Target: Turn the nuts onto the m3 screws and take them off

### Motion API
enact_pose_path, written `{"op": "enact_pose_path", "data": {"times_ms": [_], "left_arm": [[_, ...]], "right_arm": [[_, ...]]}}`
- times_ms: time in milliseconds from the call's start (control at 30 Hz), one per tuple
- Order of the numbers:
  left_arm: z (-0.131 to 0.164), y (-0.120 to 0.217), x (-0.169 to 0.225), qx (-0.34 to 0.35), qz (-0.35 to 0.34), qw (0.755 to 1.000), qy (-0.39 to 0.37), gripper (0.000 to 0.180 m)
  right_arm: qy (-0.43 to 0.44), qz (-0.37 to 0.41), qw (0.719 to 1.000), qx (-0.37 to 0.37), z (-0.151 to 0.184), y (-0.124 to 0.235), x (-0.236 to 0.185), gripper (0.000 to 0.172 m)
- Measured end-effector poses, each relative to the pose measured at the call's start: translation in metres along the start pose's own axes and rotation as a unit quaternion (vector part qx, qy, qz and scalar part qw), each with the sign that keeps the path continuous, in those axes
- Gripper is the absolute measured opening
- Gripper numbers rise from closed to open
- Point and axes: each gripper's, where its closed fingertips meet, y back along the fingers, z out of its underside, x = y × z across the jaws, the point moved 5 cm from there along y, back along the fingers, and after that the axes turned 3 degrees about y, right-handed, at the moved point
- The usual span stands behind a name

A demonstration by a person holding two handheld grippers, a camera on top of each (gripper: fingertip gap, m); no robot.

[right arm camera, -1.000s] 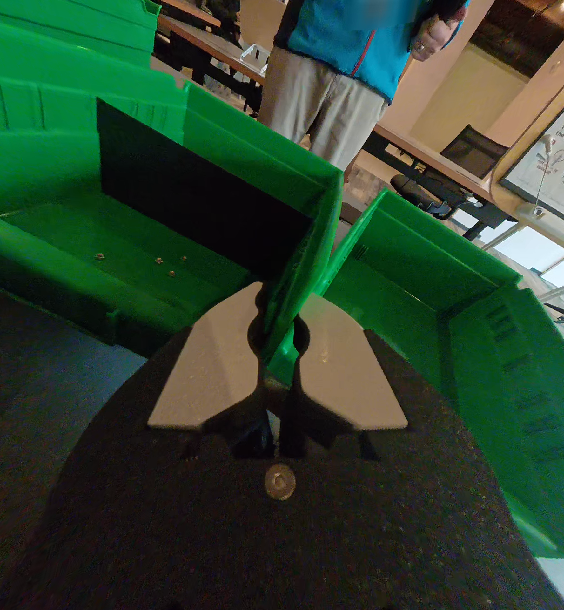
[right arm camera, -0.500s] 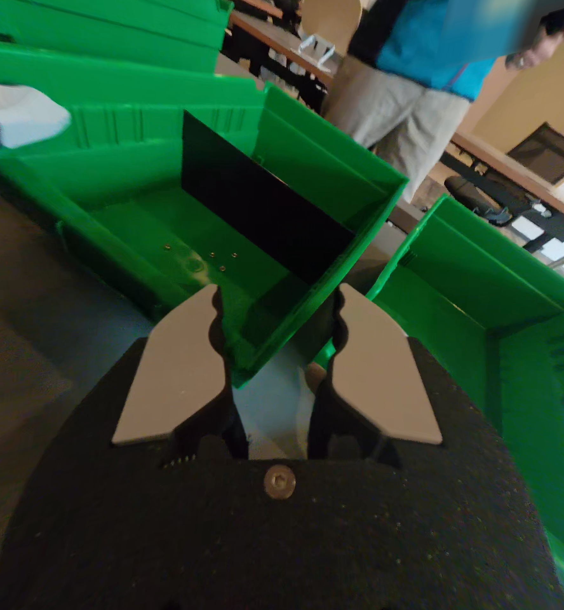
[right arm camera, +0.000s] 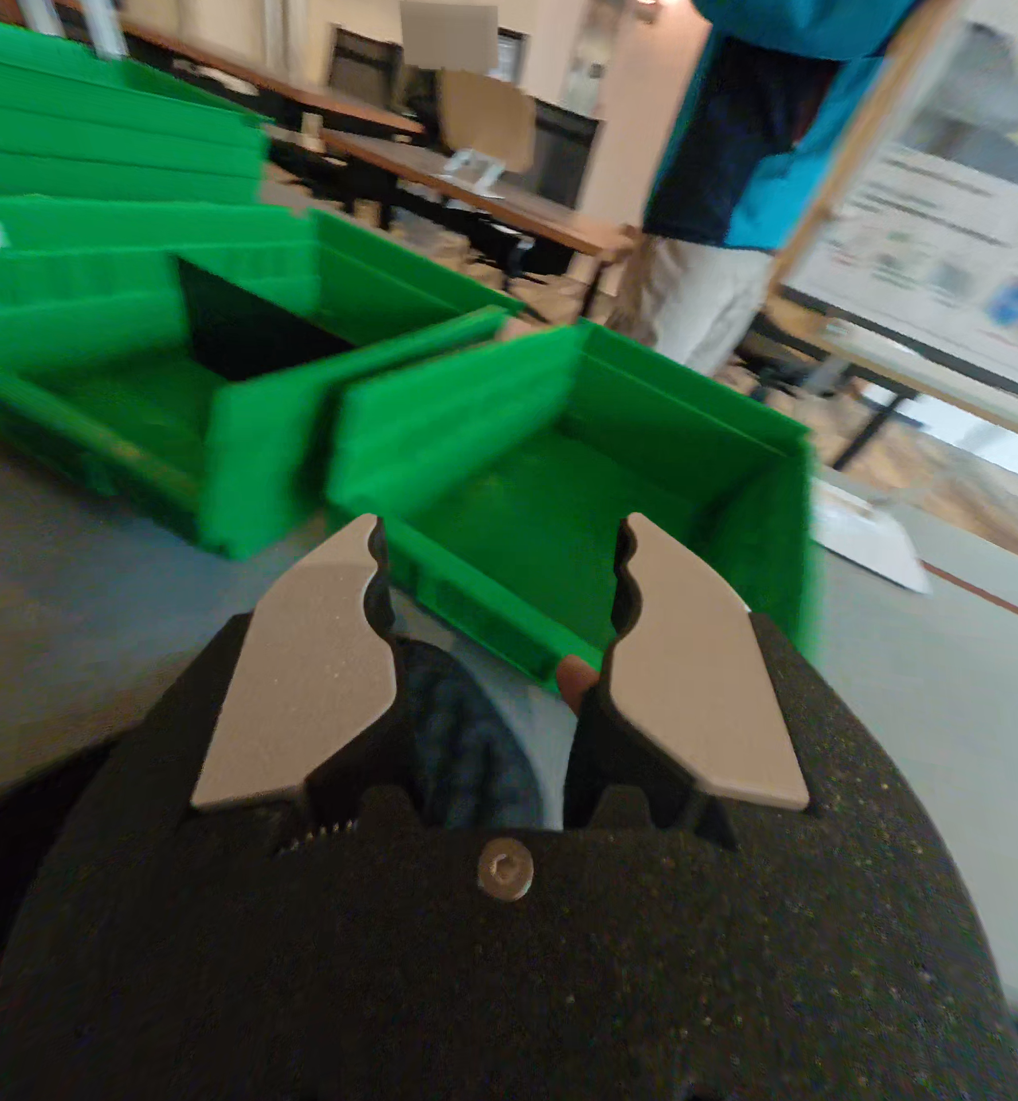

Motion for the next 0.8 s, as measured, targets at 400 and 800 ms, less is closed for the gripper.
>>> {"op": "enact_pose_path", "data": {"times_ms": [400, 800], "left_arm": [[0.031, -0.057, 0.106, -0.098, 0.039, 0.994, 0.013, 0.036], [0.042, -0.093, 0.108, -0.143, -0.084, 0.985, -0.052, 0.032]], "right_arm": [[-0.067, 0.099, 0.991, -0.057, 0.062, 0.015, 0.099, 0.068], [-0.073, 0.069, 0.991, -0.085, 0.072, -0.012, 0.114, 0.067]]}}
